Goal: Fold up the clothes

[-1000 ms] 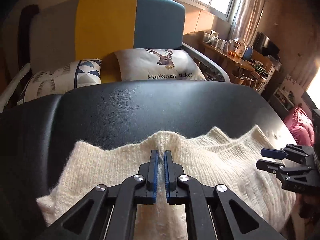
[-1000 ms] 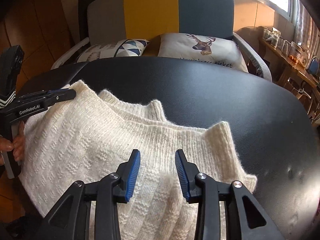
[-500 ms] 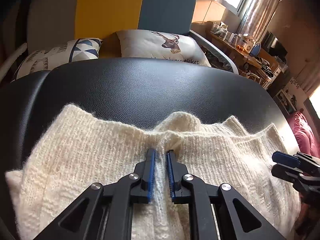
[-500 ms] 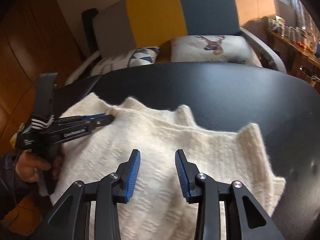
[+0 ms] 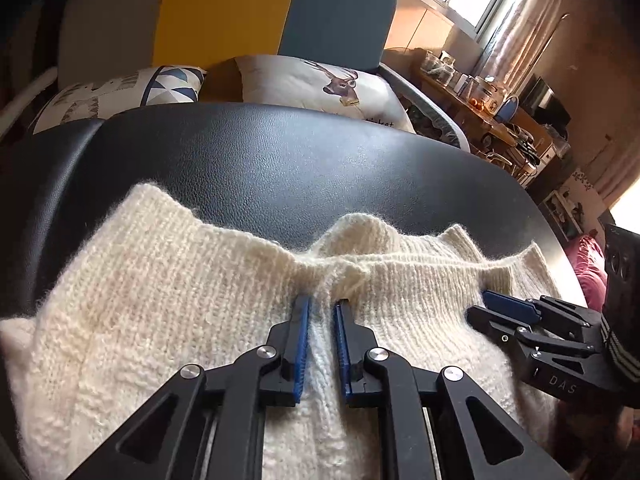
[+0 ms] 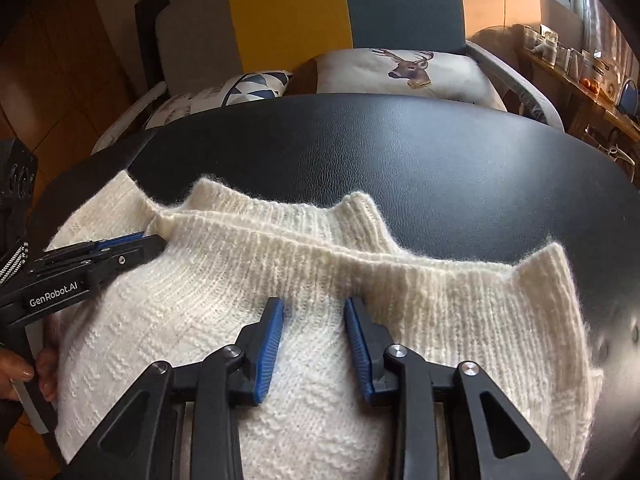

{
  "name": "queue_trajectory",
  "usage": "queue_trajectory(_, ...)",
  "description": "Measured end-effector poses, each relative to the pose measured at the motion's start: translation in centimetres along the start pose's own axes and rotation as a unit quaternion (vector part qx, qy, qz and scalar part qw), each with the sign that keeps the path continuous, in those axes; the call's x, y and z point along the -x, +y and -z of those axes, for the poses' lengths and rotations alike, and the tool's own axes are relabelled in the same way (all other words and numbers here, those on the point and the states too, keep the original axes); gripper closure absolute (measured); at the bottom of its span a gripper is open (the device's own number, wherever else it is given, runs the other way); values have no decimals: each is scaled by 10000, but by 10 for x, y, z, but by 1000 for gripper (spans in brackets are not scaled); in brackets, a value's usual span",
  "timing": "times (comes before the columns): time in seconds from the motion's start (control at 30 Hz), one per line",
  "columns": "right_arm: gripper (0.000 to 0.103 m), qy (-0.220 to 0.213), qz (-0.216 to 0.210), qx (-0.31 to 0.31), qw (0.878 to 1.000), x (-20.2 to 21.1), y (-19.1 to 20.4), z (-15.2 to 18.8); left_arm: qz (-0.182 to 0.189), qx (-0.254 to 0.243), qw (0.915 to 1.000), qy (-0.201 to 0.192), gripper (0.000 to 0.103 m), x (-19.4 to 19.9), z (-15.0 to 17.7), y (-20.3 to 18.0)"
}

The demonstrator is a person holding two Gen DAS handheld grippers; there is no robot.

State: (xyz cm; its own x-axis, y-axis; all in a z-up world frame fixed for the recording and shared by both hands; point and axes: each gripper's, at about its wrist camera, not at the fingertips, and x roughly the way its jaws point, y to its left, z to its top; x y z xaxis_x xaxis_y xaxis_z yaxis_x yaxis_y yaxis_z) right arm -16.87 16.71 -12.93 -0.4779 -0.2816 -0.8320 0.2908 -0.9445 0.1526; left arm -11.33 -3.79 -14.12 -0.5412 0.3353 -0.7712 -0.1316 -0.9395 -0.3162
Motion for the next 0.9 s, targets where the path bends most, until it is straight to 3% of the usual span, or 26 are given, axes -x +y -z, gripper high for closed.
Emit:
queue_trajectory(0.1, 69, 62, -293, -14, 9995, 16, -4, 18, 49, -21, 10000, -32, 89, 11, 17, -6)
queue_trajectory(0.17, 69, 99, -769, -366, 9963, 35, -20, 29, 103, -53, 9999, -4, 89, 14, 20, -7)
queue_trajectory(0.27, 66, -309, -1630, -895, 9821, 90, -59, 56, 114, 112, 9998, 125, 88, 19, 14, -4)
queue_trajectory(0.33, 66, -426, -2224, -1236, 9662, 125, -88, 82, -155, 52, 9999, 5, 68, 32, 9, -9)
queue_trajectory(0.4, 62, -445, -2768, -1621, 9461, 151, -121, 116, -251, -91, 9993, -259, 59, 50, 9, -23)
queue_trajectory(0.53, 55, -157, -3281, -2354, 9147, 161, -174, 182, 357, -534, 9969, -461, 54, 76, 19, -75)
queue_trajectory(0.7, 55, -147, -3862, -2900, 8755, 141, -195, 222, 1456, -1326, 9804, 70, 53, 63, 42, -166)
queue_trajectory(0.77, 55, -231, -4173, -2955, 8591, 132, -196, 222, 1611, -1588, 9737, 276, 53, 51, 48, -195)
queue_trajectory(0.9, 54, -25, -4533, -2873, 8438, 110, -188, 216, 1634, -1958, 9653, 555, 53, 27, 54, -234)
